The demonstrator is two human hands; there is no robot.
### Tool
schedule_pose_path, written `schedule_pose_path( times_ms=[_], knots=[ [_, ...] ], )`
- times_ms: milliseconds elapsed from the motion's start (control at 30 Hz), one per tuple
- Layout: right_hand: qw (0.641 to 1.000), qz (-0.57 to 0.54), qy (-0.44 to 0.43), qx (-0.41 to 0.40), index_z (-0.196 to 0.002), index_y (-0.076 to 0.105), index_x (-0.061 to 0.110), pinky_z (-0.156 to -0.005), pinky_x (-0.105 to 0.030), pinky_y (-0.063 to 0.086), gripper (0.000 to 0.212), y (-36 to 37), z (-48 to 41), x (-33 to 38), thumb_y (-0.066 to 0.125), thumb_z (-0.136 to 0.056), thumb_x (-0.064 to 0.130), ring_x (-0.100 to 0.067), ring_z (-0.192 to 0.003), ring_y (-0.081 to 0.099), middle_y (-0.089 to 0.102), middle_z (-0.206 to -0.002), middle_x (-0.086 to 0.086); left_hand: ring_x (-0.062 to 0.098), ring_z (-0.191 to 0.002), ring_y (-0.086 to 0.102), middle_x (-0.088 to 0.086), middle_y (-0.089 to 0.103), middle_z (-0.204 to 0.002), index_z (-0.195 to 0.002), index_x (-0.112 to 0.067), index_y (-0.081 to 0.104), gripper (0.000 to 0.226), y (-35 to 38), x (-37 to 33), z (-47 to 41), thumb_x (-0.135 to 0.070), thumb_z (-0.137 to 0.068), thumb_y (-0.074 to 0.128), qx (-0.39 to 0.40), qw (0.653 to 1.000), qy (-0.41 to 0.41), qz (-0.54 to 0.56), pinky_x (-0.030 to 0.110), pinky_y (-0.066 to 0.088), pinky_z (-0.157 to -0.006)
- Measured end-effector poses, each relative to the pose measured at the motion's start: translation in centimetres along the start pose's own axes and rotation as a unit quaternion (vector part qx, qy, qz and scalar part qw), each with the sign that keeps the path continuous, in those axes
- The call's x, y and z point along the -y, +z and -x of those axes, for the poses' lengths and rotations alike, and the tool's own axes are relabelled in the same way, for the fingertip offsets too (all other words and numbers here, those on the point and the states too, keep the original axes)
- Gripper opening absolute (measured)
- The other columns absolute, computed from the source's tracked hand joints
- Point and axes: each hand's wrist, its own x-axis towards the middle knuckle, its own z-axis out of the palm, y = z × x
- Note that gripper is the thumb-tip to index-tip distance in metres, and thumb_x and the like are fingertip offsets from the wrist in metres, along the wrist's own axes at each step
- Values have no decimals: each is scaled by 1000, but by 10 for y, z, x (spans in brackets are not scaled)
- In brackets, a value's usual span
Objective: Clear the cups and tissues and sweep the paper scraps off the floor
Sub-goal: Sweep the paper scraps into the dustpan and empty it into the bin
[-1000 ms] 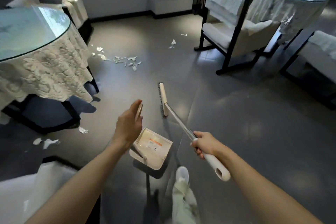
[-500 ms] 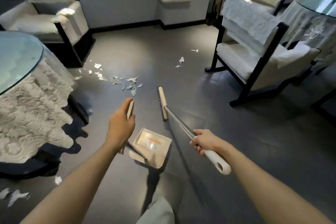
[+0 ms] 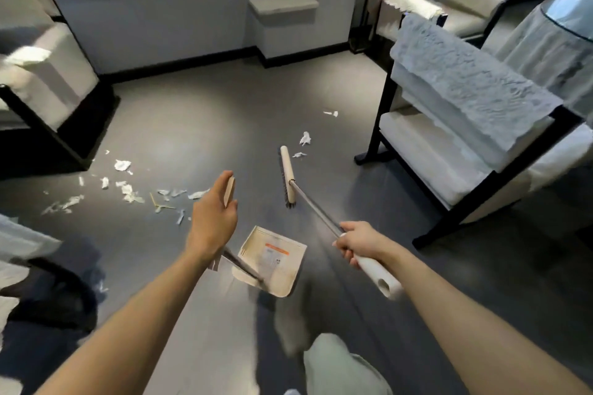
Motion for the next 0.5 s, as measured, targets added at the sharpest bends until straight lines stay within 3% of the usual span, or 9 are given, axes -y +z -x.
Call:
schedule_pose_path(
  times_ms=[133, 367, 500],
  knots=[
    [1000, -7, 5, 0, -139, 37, 7, -33, -13, 32, 49, -41, -97, 79, 44, -92, -6, -2, -31, 36, 40, -61, -5, 38, -95, 61, 17, 64, -114, -137, -20, 44, 52, 46, -6, -123, -7, -88, 57, -1, 1000, 1, -21, 35, 42, -78],
    [999, -17, 30, -16, -147, 29, 16, -34, -13, 32, 63, -113, -271, 201, 45, -91, -7, -3, -30, 37, 41, -65, -6, 38, -101, 59, 20, 63, -115, -138, -17, 44, 52, 132, -9, -325, -7, -89, 55, 10, 999, -14, -33, 34, 40, -83],
    [999, 0, 44, -23, -136, 40, 5, -35, -14, 32, 49, -148, -342, 268, 44, -89, -8, -4, -33, 38, 41, -65, -6, 39, -98, 59, 20, 63, -111, -139, -19, 42, 52, 160, -7, -410, -8, -89, 55, 28, 998, -24, -45, 35, 40, -81]
  ],
)
